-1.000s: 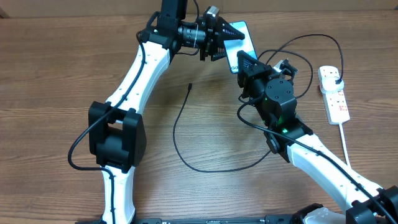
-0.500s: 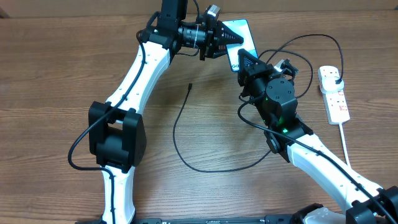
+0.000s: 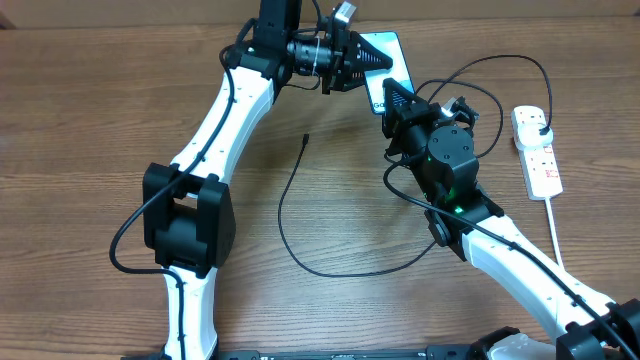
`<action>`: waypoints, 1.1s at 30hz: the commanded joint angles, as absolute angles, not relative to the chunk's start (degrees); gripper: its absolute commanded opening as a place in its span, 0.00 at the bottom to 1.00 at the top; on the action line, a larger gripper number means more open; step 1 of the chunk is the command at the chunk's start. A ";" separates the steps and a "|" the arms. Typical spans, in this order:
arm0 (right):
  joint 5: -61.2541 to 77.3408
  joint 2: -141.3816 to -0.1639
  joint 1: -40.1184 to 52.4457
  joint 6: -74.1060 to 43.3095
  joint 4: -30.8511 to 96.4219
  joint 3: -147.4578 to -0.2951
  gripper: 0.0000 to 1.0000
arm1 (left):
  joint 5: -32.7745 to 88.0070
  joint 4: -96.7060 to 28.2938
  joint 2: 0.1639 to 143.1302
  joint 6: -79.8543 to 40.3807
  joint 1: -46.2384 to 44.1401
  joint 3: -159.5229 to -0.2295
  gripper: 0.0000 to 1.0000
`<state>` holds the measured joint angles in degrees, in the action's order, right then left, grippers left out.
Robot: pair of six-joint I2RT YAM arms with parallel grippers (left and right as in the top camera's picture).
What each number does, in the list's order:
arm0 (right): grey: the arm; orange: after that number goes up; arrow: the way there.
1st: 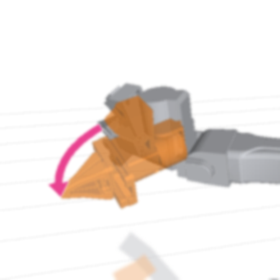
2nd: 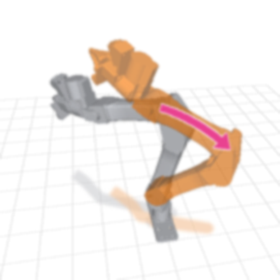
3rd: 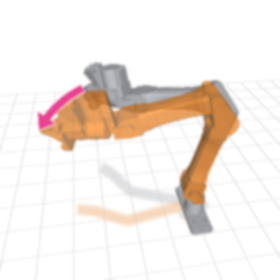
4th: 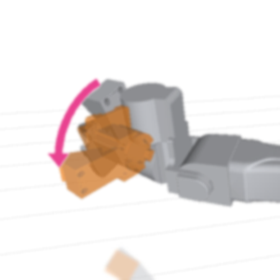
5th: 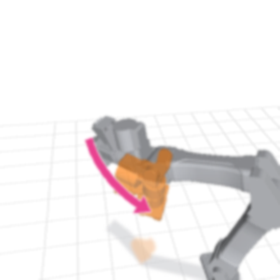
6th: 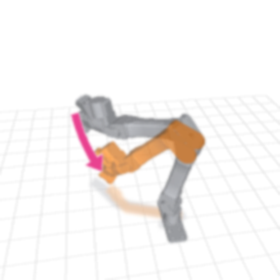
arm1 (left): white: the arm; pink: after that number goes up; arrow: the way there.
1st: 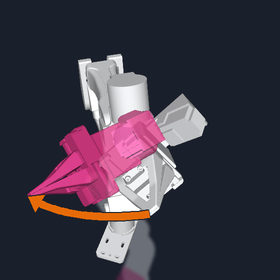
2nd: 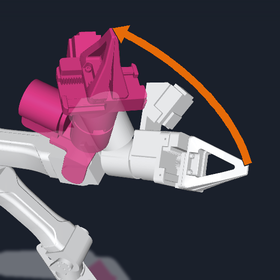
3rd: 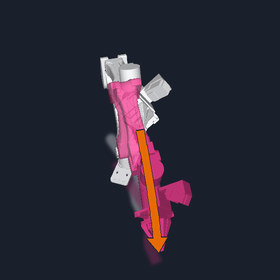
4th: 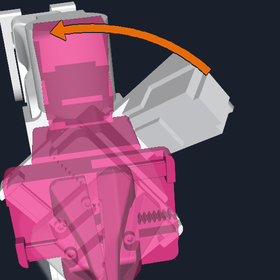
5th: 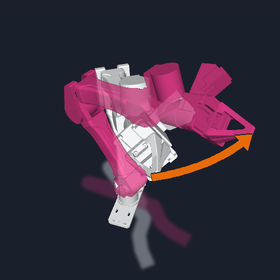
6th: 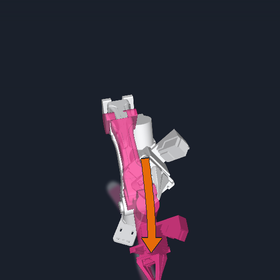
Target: Plug charger to phone and switch on socket
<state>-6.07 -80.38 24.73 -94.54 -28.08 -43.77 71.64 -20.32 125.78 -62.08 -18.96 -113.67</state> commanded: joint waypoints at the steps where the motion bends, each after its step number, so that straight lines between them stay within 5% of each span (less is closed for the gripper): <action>1: -2.87 -80.51 25.12 -94.54 -28.18 -45.12 0.04 | 70.43 -19.40 125.34 -59.00 -19.81 -114.80 0.28; 25: -1.83 -80.51 25.12 -94.52 -26.26 -45.12 0.04 | 66.04 -19.42 125.34 -58.26 -21.10 -114.80 0.22; 28: -1.83 -80.51 25.12 -94.52 -26.26 -45.12 0.04 | 65.76 -19.42 125.34 -58.26 -21.15 -114.80 0.08; 33: -1.80 -80.51 25.12 -94.52 -26.26 -45.12 0.04 | 64.84 -19.44 125.34 -58.28 -21.15 -114.80 0.04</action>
<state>-5.93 -80.38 24.40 -98.94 -27.18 -44.05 66.59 -20.32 125.78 -63.26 -19.90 -113.65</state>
